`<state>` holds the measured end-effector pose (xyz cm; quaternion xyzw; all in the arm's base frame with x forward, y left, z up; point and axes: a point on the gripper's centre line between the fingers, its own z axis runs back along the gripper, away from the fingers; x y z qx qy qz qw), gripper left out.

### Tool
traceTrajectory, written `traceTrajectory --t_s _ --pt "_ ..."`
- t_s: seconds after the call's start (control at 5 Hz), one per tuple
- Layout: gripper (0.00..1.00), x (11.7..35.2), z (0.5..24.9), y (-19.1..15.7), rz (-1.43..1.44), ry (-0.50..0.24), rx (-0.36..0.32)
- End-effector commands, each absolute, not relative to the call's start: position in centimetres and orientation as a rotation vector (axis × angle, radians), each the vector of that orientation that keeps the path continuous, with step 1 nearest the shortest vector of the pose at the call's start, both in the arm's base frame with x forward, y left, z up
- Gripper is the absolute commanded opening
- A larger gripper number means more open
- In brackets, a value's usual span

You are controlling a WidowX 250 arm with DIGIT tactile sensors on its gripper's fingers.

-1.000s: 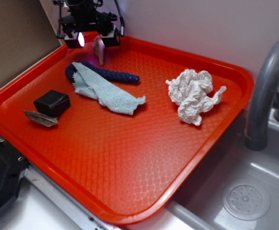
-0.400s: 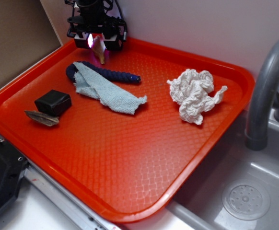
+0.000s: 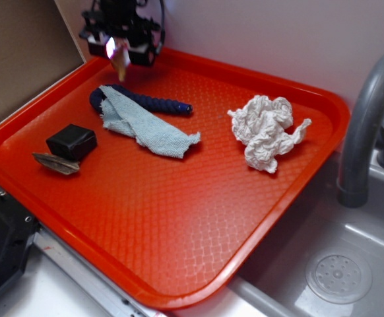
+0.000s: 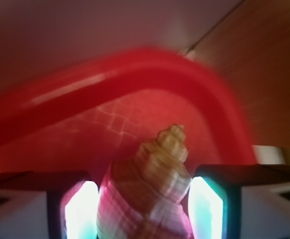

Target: Grab the shell.

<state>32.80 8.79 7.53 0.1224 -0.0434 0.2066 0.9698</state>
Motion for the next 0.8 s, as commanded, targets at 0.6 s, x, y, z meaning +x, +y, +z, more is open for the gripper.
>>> traceTrajectory --t_s 0.6 --pt "0.0 23.2 23.6 -2.6 0.185 -0.162 -0.056"
